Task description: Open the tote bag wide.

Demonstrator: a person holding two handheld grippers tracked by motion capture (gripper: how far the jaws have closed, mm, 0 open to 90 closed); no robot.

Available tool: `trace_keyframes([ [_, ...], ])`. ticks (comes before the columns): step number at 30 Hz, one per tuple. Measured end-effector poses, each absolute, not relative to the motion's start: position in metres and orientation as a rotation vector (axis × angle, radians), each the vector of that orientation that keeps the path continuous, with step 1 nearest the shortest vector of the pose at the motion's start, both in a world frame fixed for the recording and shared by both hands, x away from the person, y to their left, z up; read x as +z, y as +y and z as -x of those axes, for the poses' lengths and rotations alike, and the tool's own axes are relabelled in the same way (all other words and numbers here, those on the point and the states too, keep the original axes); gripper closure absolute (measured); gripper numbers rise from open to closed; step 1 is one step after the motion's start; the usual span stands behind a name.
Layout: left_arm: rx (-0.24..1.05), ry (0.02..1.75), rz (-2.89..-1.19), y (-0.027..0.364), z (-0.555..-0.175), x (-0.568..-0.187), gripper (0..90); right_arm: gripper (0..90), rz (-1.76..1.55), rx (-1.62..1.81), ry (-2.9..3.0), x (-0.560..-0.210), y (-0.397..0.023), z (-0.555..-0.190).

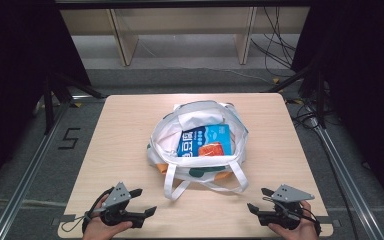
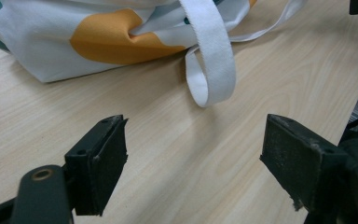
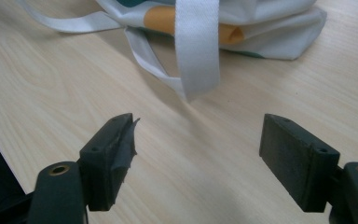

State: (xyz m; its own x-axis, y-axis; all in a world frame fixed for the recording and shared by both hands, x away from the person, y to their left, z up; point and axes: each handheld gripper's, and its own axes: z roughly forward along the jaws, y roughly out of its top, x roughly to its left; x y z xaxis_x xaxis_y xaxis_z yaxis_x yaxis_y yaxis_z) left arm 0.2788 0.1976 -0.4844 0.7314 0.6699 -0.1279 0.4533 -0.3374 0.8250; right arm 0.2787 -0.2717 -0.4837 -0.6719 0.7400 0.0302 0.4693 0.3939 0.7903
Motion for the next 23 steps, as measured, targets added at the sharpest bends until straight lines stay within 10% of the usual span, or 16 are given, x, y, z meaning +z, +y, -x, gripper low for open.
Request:
trace_keyframes([
  [23,0.284,0.893,-1.986,0.1987,-0.2771,-0.493,21.1,27.6,-1.031,1.138,2.368,-0.4873,-0.2713,-0.2797],
])
